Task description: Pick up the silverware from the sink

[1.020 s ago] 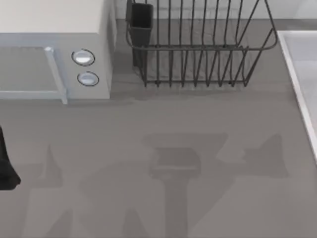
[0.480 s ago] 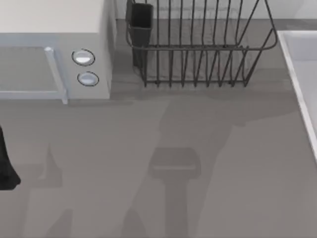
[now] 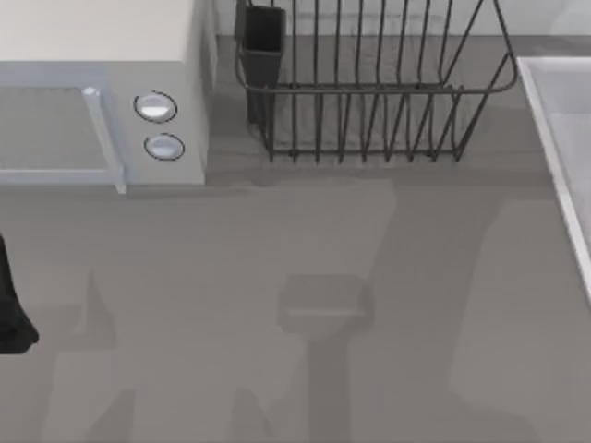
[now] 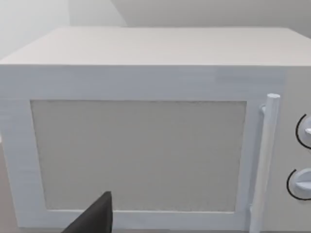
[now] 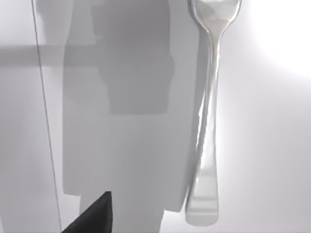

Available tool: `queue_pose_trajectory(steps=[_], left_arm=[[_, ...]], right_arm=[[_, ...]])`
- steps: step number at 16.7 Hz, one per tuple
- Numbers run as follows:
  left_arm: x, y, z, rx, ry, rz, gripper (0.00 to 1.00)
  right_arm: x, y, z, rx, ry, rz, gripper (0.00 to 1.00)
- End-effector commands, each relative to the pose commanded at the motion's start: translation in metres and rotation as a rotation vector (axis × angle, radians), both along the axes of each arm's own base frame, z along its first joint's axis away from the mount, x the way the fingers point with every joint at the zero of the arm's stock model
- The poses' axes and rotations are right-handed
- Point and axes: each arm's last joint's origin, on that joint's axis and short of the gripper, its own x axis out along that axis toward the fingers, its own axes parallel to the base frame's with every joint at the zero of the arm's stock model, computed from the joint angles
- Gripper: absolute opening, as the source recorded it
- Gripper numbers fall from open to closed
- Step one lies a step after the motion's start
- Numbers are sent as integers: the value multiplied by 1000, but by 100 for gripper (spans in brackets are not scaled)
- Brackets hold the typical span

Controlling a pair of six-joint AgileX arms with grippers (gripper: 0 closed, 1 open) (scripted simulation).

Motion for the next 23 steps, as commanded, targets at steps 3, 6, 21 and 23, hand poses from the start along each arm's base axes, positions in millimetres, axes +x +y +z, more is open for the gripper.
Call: queue_pose_trajectory(steps=[3, 6, 21, 23], left_arm=[[0, 0, 0, 0, 0, 0, 100], [0, 0, 0, 0, 0, 0, 100], [0, 0, 0, 0, 0, 0, 100], [0, 0, 0, 0, 0, 0, 100]], right_arm=[[0, 0, 0, 0, 0, 0, 100], [1, 3, -7, 1, 5, 5, 100], [0, 0, -148, 0, 0, 0, 100], [0, 0, -148, 0, 0, 0, 85]])
